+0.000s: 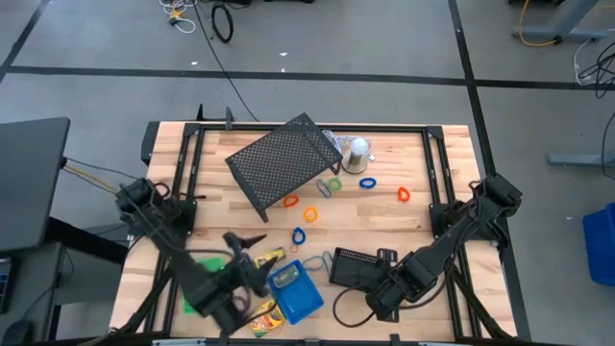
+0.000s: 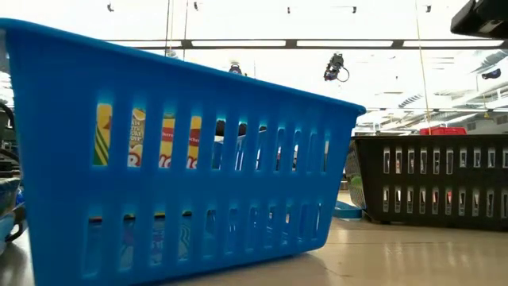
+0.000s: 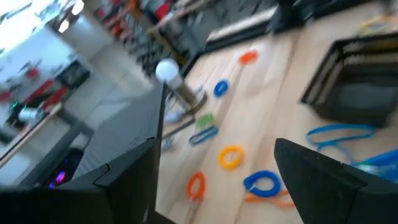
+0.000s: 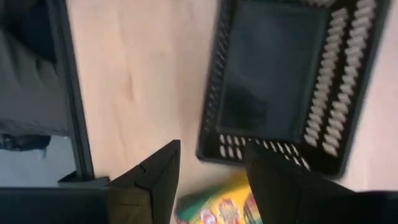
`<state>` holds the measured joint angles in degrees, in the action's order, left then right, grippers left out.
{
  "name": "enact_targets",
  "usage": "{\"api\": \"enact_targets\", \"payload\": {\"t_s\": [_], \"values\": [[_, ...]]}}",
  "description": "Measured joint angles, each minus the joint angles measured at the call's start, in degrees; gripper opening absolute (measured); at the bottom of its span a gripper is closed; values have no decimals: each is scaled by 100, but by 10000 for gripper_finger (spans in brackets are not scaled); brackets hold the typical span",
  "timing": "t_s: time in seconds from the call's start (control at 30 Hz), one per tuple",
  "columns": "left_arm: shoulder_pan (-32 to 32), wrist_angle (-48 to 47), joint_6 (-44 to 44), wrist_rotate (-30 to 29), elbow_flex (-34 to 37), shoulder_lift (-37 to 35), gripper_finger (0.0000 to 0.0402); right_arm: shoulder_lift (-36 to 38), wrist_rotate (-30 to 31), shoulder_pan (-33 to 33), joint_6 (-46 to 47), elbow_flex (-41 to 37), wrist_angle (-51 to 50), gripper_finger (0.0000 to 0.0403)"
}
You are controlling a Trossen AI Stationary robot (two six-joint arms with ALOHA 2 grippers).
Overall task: Pick & Place Office Desk Supplies
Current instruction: Put the blue spiral keychain into the green bin
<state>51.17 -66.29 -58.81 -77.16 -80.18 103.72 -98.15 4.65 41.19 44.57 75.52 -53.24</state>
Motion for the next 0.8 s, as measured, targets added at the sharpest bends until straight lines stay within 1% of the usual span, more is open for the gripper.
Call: {"api": "enact_targets", "payload": {"t_s": [0.1,0.2,0.27,0.37,0.4,0.47,0.57,0.6,0.63,0.7,0.8], "values": [[515,140,252,-3,0,-252,322,0,221,3,-440,-17,534,185],[1055,662,773,-98,0,-544,322,0,409,-1,-1065,-17,1201,185],[1361,1278,1419,-215,2,-759,322,0,441,-36,-1550,-17,1649,185],[1657,2441,2712,-221,2,-1114,322,0,460,-123,-2190,-17,2276,185],[1717,2885,3193,-81,2,-1217,322,0,460,-162,-2370,-17,2465,185],[1744,3753,4189,510,0,-1397,322,0,472,-225,-2691,-17,2782,185],[1696,4842,5761,1908,0,-1565,322,0,477,-319,-3047,-17,3106,185],[1670,5122,6216,2310,0,-1619,322,0,478,-342,-3137,-17,3166,185],[1656,5301,6595,2558,0,-1681,322,0,477,-363,-3191,-17,3225,185],[1625,5506,6957,2596,0,-1801,322,0,474,-391,-3295,-17,3297,185],[1496,5437,7025,2385,0,-1979,322,0,474,-380,-3352,-17,3327,185]]}}
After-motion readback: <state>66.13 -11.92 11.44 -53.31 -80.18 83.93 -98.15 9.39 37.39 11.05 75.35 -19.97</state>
